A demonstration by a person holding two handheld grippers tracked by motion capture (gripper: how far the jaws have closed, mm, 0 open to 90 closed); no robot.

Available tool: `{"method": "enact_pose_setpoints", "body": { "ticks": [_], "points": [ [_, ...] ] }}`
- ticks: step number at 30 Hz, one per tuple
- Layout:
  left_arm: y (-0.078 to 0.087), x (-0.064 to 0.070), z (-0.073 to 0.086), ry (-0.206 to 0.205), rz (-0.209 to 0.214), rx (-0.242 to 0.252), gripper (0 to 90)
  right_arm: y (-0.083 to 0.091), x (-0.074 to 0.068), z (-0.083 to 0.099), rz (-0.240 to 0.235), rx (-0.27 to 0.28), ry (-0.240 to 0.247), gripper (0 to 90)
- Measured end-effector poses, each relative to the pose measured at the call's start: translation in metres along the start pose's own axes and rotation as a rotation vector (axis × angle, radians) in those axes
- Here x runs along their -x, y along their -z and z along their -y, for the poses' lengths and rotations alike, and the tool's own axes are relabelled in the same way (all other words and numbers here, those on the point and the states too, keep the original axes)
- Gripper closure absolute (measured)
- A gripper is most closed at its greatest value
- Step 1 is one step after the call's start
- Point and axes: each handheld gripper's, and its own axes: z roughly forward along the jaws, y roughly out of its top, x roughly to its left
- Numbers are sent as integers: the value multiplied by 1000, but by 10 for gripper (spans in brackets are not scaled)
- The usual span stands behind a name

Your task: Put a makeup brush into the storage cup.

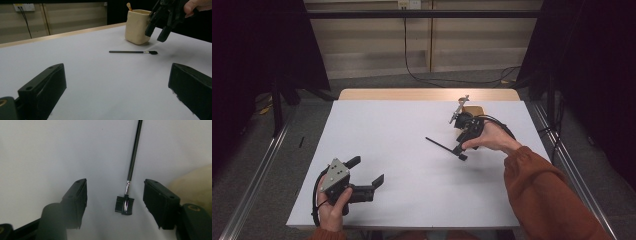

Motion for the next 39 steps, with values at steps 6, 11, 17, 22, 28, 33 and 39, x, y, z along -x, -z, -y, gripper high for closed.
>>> {"method": "enact_pose_setpoints", "body": {
  "ticks": [6, 11, 17, 22, 28, 33, 39],
  "points": [
    [0, 0, 0, 0, 1, 1, 15, -12, -4, -7, 21, -85, 25, 470],
    [0, 0, 0, 2, 4, 0, 15, -20, -7, -11, 52, -106, 37, 583],
    [0, 0, 0, -2, 4, 0, 15, -32, -8, -13, 119, -154, 31, 677],
    [0, 0, 0, -1, 6, 0, 15, -41, -8, -13, 152, -177, 17, 716],
    [1, 0, 0, -6, 6, 1, 15, -44, -7, -15, 160, -172, 15, 755],
    [1, 0, 0, -4, 10, 1, 14, -49, -5, -14, 165, -179, 2, 756],
    [0, 1, 0, -4, 10, -1, 15, -53, -3, -12, 151, -187, -6, 761]
  ]
}}
